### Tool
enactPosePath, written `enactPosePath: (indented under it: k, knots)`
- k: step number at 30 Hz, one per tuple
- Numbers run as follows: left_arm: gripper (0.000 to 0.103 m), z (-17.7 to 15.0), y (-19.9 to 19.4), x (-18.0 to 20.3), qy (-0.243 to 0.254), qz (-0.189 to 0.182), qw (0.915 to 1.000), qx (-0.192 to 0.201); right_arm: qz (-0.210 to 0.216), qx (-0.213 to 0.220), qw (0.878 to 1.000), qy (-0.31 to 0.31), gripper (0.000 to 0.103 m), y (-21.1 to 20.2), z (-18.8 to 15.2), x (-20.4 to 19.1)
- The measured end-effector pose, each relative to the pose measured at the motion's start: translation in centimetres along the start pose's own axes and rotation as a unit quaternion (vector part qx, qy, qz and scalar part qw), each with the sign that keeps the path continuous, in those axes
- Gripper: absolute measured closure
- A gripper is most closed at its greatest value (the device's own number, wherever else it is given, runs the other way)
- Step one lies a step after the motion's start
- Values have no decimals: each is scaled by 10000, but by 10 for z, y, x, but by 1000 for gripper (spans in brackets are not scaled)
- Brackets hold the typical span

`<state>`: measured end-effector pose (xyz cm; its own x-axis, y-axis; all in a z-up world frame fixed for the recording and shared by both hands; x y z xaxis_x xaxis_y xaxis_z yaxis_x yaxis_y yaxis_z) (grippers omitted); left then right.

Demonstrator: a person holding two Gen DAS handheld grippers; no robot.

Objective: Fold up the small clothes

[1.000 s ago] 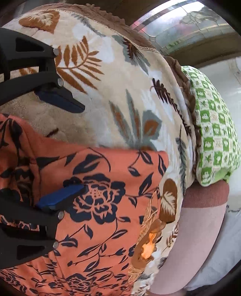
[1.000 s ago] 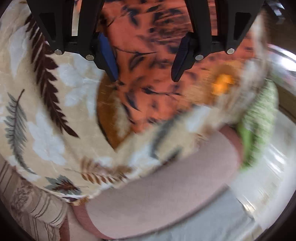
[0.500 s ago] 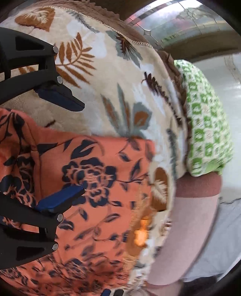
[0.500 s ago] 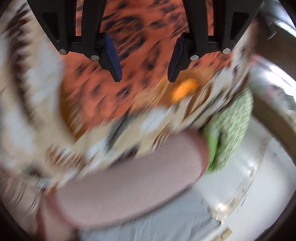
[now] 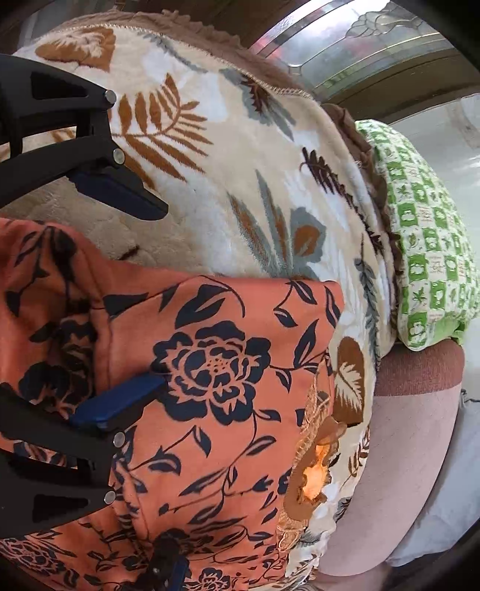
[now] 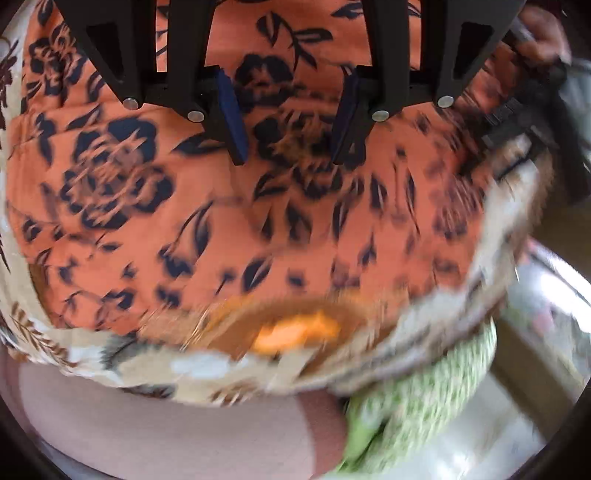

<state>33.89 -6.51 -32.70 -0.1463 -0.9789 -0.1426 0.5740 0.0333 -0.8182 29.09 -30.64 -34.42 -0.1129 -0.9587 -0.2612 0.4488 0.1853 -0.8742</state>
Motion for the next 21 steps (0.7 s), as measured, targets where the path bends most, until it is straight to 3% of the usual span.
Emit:
enactPosePath:
  k: [2,4,6,12,16,21]
  knots:
    - [17,-1,-18,1,8,-26,9997,234,-231,179,9995,-101,53,-4,-5,-3]
    - [17,-3,-42,2,53,-36,9986,533,-24,157,9998,104,53,-19,-10,-7]
    - [17,-6,-69,-2,48,51,9966,825,280,459,9982,272,53,-44,-15,-9]
    - [17,-13,-131,-9,-242,-71,9907,1334,361,1553,9870,193,53,-126,-38,-19]
    - [17,-28,-159,-13,-317,-193,9895,1400,488,2069,9768,251,52,-177,-62,-24]
    - [17,-43,-186,-12,-200,-142,9884,1500,688,2264,9699,569,47,-223,-96,-12]
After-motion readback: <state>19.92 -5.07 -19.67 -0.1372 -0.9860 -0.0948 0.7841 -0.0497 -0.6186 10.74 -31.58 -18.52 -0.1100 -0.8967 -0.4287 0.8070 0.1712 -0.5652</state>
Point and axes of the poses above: each gripper's, at about its wrist camera, not at the fingertips, and y roughly the way its jaws point, x to its right, z to its top, the point moved 8 cm from there along y, roughly the way its jaws point, and after that the axes turned 1 degree about -y, right-handed, at the moved point
